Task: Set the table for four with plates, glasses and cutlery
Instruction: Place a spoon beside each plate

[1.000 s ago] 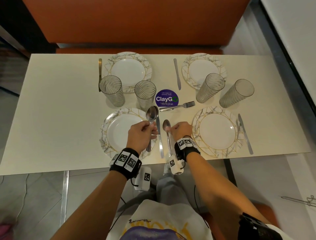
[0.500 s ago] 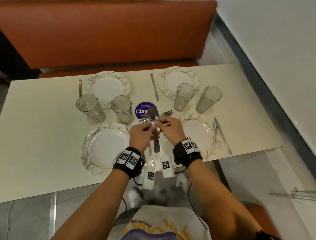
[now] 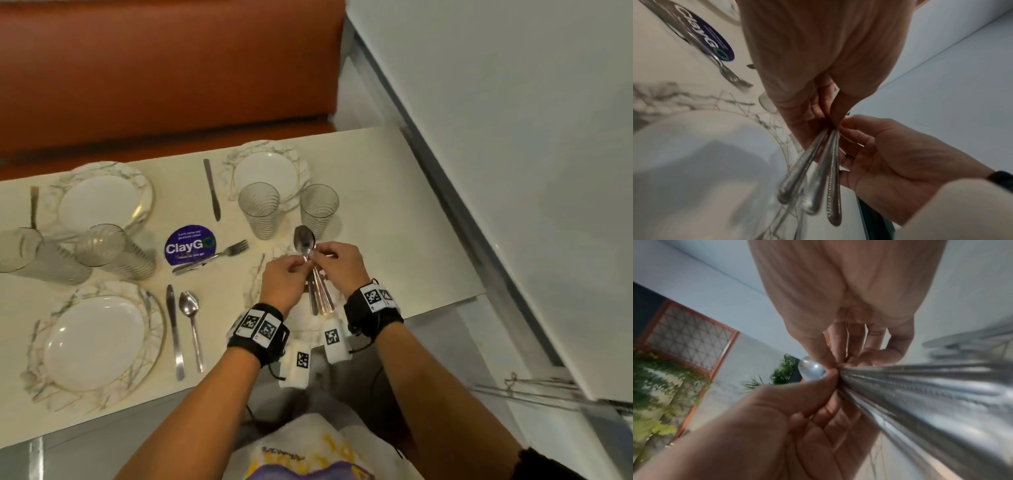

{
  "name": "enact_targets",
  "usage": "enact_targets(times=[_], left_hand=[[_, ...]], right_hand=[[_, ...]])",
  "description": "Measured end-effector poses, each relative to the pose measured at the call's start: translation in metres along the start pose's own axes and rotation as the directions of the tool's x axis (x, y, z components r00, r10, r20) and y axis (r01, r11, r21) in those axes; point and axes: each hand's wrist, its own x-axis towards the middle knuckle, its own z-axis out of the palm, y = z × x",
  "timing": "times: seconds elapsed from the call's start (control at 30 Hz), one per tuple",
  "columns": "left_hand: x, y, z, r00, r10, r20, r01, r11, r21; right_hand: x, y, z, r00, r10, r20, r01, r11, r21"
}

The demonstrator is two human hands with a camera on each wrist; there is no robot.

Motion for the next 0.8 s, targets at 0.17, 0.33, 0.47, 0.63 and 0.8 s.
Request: enact_targets(times=[0.17, 0.33, 0.47, 0.63, 0.8], left_hand=[[0.012, -0.011, 0.046, 0.999, -0.03, -0.024, 0.031, 0.998, 0.06], [0.012, -0.008, 0.068, 0.995, -0.085, -0.052, 0.086, 0.996, 0.007], [0.015, -0.019, 0.069, 0.988, -0.126, -0.084, 0.126, 0.992, -0.002], [0.011, -0.019, 0.068, 0.985, -0.132, -0.114, 0.129, 0.991, -0.035], [0.01, -0.021, 0.071, 0.977, -0.16, -0.139, 0.149, 0.985, -0.089]], right_hand=[[0.02, 0.019, -0.044, 0.999, -0.006, -0.032, 0.007, 1.0, 0.025], [0.037, 0.045, -0.072, 0.993, 0.095, -0.075, -0.084, 0.987, 0.138], [0.047, 0.077, -0.094, 0.971, 0.208, -0.119, -0.208, 0.978, 0.015], [0.052, 0.102, -0.1, 0.967, 0.247, -0.067, -0.256, 0.928, -0.269], [0.052, 0.109, -0.096, 0.973, 0.22, -0.069, -0.231, 0.923, -0.31]])
